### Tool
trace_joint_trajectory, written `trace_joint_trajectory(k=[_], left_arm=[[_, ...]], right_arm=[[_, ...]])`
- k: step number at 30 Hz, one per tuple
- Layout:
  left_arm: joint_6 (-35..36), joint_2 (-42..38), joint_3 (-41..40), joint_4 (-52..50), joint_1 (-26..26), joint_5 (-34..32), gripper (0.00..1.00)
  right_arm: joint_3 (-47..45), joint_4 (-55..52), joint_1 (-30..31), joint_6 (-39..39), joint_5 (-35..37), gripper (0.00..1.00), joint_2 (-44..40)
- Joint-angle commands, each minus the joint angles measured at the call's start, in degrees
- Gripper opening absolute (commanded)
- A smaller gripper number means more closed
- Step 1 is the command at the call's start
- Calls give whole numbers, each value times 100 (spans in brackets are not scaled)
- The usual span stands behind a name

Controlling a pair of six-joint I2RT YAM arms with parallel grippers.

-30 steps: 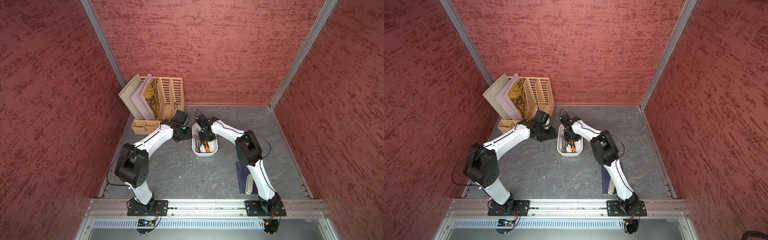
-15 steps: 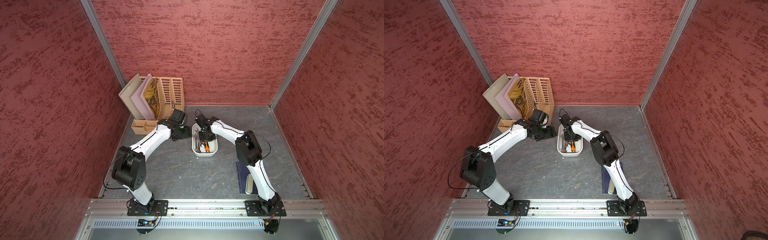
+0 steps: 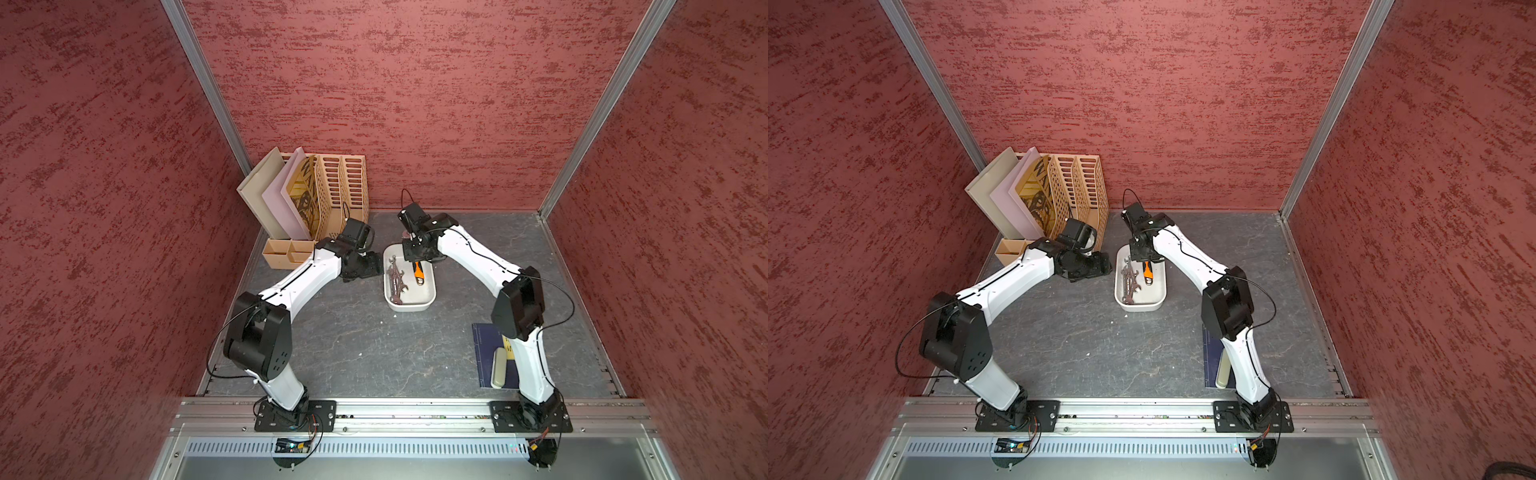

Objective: Take out the wrench from the storage box
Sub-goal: Place the wrench at the center of the board.

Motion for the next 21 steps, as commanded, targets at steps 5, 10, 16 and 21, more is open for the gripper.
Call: trace_joint_trajectory(k=[5, 10, 16, 21], left_arm=[[203, 22, 343, -11, 22, 211, 83], [312, 80, 371, 16, 13, 227, 82], [454, 161, 380, 55, 9, 321, 82], [482, 224, 397, 17, 35, 326, 82]], right_arm=[[-1212, 446, -625, -343, 255, 9, -791], [-1909, 865, -818, -425, 2, 10, -800], [-2346, 1298, -870, -486, -153, 12, -420], [-2580, 1509, -899, -413, -208, 14, -246]])
